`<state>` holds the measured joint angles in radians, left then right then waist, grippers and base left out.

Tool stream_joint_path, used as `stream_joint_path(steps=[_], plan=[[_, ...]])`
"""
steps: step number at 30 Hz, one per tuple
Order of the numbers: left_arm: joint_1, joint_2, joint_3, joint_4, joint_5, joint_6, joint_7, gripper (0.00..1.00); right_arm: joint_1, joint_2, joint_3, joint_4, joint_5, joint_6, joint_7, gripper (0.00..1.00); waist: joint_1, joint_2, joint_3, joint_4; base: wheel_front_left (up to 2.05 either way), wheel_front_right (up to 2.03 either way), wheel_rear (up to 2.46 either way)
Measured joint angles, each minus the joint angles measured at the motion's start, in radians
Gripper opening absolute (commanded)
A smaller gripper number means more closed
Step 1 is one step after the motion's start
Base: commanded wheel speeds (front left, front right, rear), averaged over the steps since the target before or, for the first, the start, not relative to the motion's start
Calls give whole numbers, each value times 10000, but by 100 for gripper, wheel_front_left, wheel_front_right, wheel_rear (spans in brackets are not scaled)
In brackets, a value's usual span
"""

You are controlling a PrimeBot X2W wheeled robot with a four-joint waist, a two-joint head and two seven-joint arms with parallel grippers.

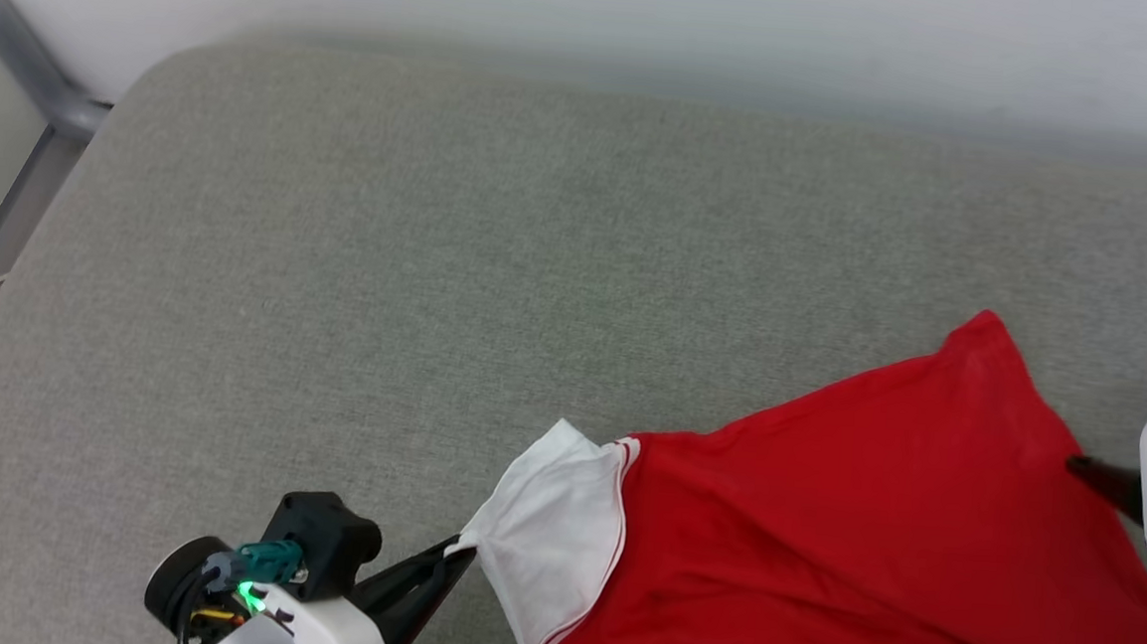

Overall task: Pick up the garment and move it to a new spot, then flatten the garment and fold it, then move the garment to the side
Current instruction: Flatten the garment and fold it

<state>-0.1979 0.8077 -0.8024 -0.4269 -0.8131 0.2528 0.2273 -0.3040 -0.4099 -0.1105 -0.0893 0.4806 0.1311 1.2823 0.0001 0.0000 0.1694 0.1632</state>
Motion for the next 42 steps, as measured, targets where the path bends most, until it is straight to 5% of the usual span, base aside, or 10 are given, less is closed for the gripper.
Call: stream_joint_path(steps=[19, 31, 32, 33, 34, 42], plan=[[-841, -752, -449, -259, 627, -320, 75, 0, -2795, -370, 219, 2874, -2038, 0, -255, 100, 1, 0, 2030, 1783, 0, 0, 0], [-1104, -945, -527, -268, 775, -316, 125, 0, -3121, -633, 380, 3776, -2236, 0, -846, 100, 0, 0, 2534, 2192, 0, 0, 0], [-1105, -941, -527, -268, 775, -314, 136, 0, -3120, -631, 401, 3822, -2222, 0, -892, 85, 0, 0, 2541, 2195, 0, 0, 0], [-1112, -940, -525, -268, 773, -297, 146, 0, -3120, -633, 426, 3868, -2197, 0, -959, 32, 0, 0, 2544, 2195, 0, 0, 0], [-1123, -940, -523, -270, 773, -288, 165, 0, -3120, -635, 445, 3914, -2180, 0, -1034, 0, 0, 0, 2541, 2192, 0, 0, 0], [-1140, -890, -347, -222, 721, -142, 113, 0, -3124, -564, 754, 4234, -1887, 0, -1875, 0, 0, 0, 2268, 2034, 0, 0, 0]])
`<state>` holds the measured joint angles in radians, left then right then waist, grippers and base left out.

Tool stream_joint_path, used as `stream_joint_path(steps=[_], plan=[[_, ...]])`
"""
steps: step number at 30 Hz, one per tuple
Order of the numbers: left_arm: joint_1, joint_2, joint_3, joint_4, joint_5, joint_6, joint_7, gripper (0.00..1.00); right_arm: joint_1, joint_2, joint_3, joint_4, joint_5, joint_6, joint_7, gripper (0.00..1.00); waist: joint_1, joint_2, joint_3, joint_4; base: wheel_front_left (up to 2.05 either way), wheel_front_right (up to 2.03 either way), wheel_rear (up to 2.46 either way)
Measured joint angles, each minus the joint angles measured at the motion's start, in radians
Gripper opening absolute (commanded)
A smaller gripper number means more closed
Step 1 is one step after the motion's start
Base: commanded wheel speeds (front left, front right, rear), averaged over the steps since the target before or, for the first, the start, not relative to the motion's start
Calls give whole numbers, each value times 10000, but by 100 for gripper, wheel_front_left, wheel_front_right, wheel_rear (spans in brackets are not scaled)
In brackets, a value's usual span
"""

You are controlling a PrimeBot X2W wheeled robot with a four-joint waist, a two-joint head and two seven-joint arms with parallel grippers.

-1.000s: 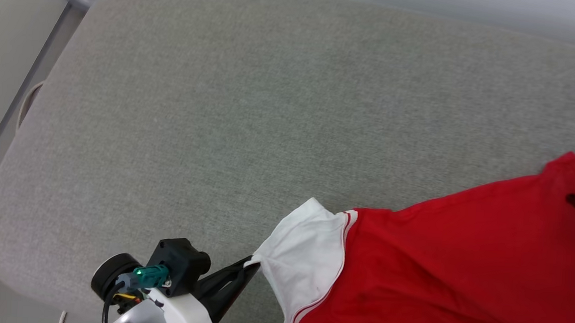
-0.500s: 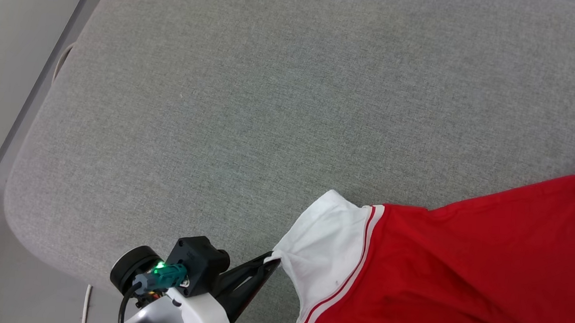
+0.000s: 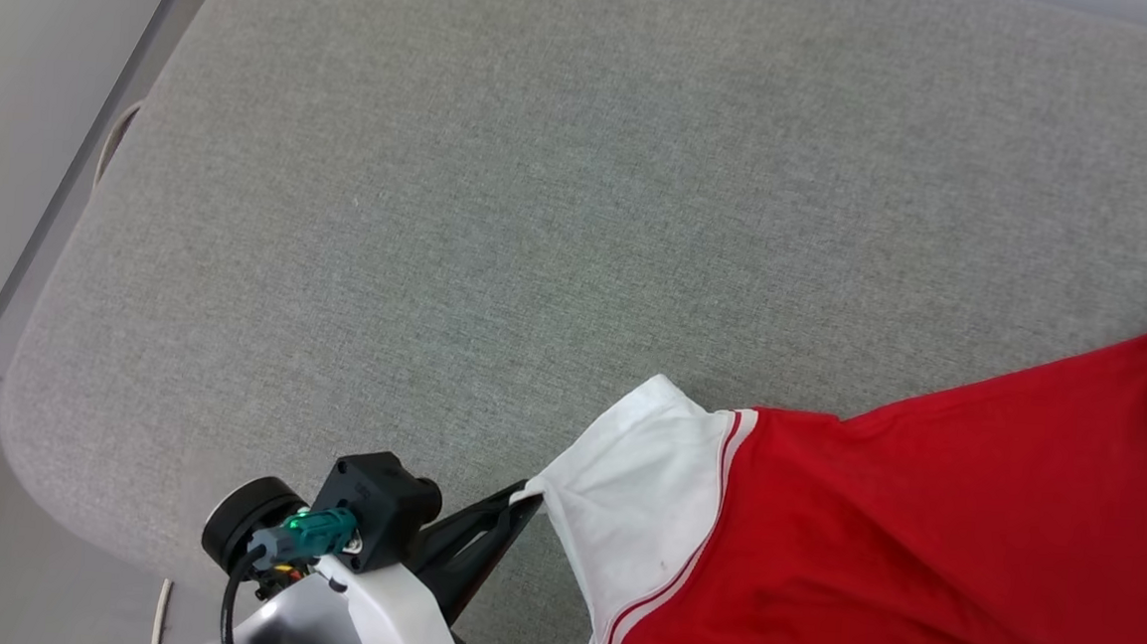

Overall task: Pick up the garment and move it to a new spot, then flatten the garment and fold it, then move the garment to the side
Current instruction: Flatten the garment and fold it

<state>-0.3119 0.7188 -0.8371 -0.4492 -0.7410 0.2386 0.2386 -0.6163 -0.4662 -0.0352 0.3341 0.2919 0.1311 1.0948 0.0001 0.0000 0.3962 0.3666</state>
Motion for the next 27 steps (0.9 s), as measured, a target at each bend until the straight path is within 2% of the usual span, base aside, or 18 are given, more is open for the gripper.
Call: stream_joint_path(steps=[8, 11, 12, 27], plan=[[3, 165, 359, 192, -146, 94, -330, 0, -61, 13, 353, 257, 616, 0, -1503, 0, 0, 0, -758, -402, 0, 0, 0], [9, 332, 617, 238, -207, 173, -491, 0, -213, -2, 445, 303, 901, 0, -2023, 0, 0, 0, -1124, -616, 0, 0, 0], [11, 575, 886, 163, -257, 261, -585, 0, -403, -63, 520, 337, 1083, 0, -2337, 0, -1, 0, -1486, -874, 0, 0, 0], [-423, 1643, 2433, -389, -541, 502, -1020, 0, -746, -286, 846, -550, 1847, 0, -3476, 0, -1, 0, -2896, -2080, 0, 0, 0]])
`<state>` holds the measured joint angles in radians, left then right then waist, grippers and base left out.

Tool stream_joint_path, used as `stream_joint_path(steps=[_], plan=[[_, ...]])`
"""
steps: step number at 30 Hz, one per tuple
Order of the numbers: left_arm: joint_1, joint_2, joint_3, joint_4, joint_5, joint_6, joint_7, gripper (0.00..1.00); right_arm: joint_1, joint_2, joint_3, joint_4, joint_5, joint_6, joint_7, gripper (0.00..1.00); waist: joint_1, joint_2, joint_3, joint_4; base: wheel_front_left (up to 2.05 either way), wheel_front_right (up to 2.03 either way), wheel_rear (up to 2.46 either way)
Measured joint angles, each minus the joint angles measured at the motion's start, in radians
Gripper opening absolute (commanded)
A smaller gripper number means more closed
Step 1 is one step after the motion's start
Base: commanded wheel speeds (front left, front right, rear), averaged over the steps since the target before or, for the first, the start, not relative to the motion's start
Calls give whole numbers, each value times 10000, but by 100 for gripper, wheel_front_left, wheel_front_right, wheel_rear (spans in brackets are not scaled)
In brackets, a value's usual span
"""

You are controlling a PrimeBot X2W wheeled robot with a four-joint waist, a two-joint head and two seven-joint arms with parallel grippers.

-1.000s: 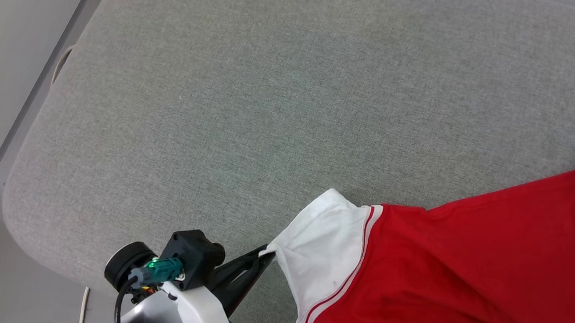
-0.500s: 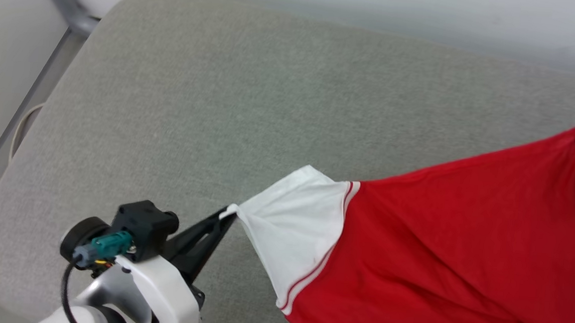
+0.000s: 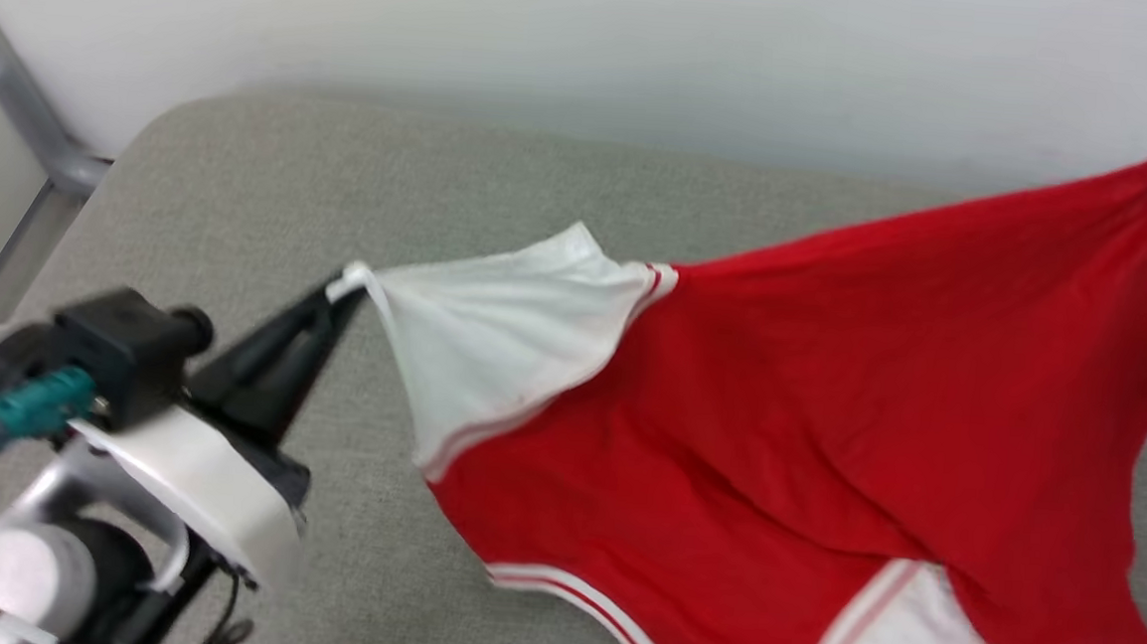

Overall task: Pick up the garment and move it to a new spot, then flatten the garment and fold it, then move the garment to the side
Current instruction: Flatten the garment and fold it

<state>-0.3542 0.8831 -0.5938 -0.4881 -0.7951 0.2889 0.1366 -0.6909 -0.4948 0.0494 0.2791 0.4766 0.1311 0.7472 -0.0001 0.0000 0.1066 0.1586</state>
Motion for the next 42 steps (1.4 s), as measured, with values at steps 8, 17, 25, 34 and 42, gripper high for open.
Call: stream_joint_path(steps=[8, 17, 25, 34, 42], plan=[[-1125, 290, 1078, 23, -38, 29, -249, 0, -346, 130, -203, -1099, 244, 0, -330, 0, 0, 0, -567, -600, 0, 0, 0], [-2638, 307, 2034, 362, 94, 190, -568, 0, -760, 280, -414, -2485, 372, 0, -117, 0, 0, 0, -694, -1254, 0, 0, 0], [-4309, 251, 2232, 884, 422, -123, -514, 0, -1184, 477, -583, -3415, 355, 0, 17, 0, 0, 0, -384, -1538, 0, 0, 0], [-6533, 276, 2242, 1787, 817, -832, -190, 0, -1965, 560, -959, -3839, 88, 0, -146, 0, 2, 0, 455, -1695, 0, 0, 0], [-8751, 418, 2021, 2894, 1244, -1837, 370, 0, -3148, 332, -1055, -3653, -213, 0, -495, 0, 2, 0, 1659, -1781, 0, 0, 0]])
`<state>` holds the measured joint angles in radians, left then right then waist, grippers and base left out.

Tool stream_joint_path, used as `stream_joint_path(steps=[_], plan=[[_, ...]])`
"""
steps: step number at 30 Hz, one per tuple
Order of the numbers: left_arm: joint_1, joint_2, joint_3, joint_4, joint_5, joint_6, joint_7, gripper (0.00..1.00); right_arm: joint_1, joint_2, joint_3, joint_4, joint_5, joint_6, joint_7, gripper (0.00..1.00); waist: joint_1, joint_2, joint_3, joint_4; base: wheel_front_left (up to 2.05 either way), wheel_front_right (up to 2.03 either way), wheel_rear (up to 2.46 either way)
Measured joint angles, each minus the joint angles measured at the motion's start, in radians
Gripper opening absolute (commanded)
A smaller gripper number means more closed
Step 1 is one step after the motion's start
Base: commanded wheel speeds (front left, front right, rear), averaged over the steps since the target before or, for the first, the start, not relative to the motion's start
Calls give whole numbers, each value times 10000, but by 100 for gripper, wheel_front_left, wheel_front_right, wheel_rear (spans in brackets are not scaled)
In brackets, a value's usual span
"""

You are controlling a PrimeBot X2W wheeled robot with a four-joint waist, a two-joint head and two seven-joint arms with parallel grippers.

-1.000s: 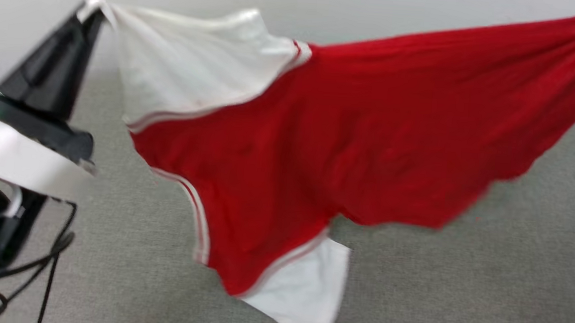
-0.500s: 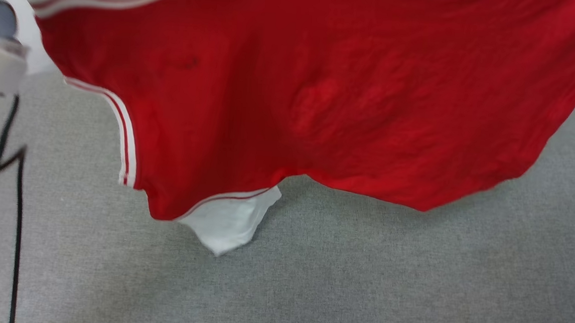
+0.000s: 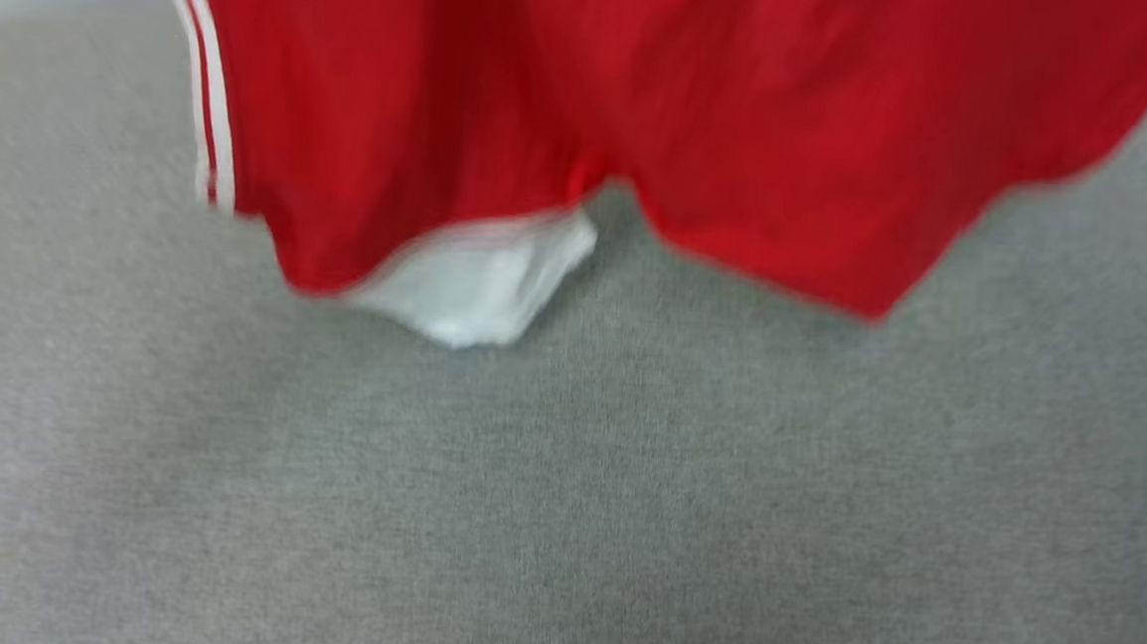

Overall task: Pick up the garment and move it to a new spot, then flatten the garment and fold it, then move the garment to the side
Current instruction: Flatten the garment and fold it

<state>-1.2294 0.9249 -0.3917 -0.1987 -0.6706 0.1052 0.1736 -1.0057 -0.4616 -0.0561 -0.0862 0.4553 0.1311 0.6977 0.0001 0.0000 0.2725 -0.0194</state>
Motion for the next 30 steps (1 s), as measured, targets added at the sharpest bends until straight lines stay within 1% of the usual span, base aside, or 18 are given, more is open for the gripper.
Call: stream_joint_path(steps=[2, 4, 8, 11, 13, 15, 19, 22, 28, 30], plan=[[-710, -13, -92, 401, 130, -290, 98, 0, -415, -115, 50, 268, -96, 2, -161, 0, 0, 0, 379, -6, 0, 0, 0], [-1435, -148, -245, 853, 366, -587, 144, 0, -855, -244, 157, 593, -276, 6, -387, 0, 0, 0, 780, -11, 0, 0, 0], [-2805, -790, -846, 2234, 943, -1237, 86, 0, -1977, -274, 198, 1482, -629, 6, -991, 0, 1, 0, 1573, 9, 0, 0, 0], [-4089, -1317, -1154, 3459, 1490, -1574, -146, 0, -3083, -157, 249, 2387, -959, 8, -1605, 0, 2, 0, 2158, 32, 0, 0, 0], [-4977, -1639, -1323, 4286, 1894, -1708, -414, 0, -3795, -65, 364, 3003, -1300, 6, -2107, 0, 2, 0, 2533, 40, 0, 0, 0], [-5751, -1975, -1473, 5219, 2213, -1804, -734, 0, -4447, 36, 499, 3645, -1626, 8, -2627, 0, 2, 0, 2889, 41, 0, 0, 0], [-7205, -2514, -1605, 6796, 2742, -1894, -1517, 0, -5674, 428, 412, 5001, -2173, 8, -3712, 0, 3, 0, 3514, 30, 0, 0, 0], [-7853, -2890, -1638, 7791, 2911, -1843, -2011, 0, -6307, 782, 165, 5960, -2439, 8, -4474, 0, 2, 0, 3867, 39, 0, 0, 0], [-8067, -3419, -1774, 9139, 3028, -1839, -3116, 0, -6881, 1028, 161, 7340, -2748, 8, -5522, 0, 2, 0, 4295, 218, 0, 0, 0], [-7740, -3689, -1628, 9486, 2652, -1829, -3442, 0, -6844, 1145, 221, 7695, -2660, 8, -5854, 0, 2, 0, 4344, 332, 0, 0, 0]])
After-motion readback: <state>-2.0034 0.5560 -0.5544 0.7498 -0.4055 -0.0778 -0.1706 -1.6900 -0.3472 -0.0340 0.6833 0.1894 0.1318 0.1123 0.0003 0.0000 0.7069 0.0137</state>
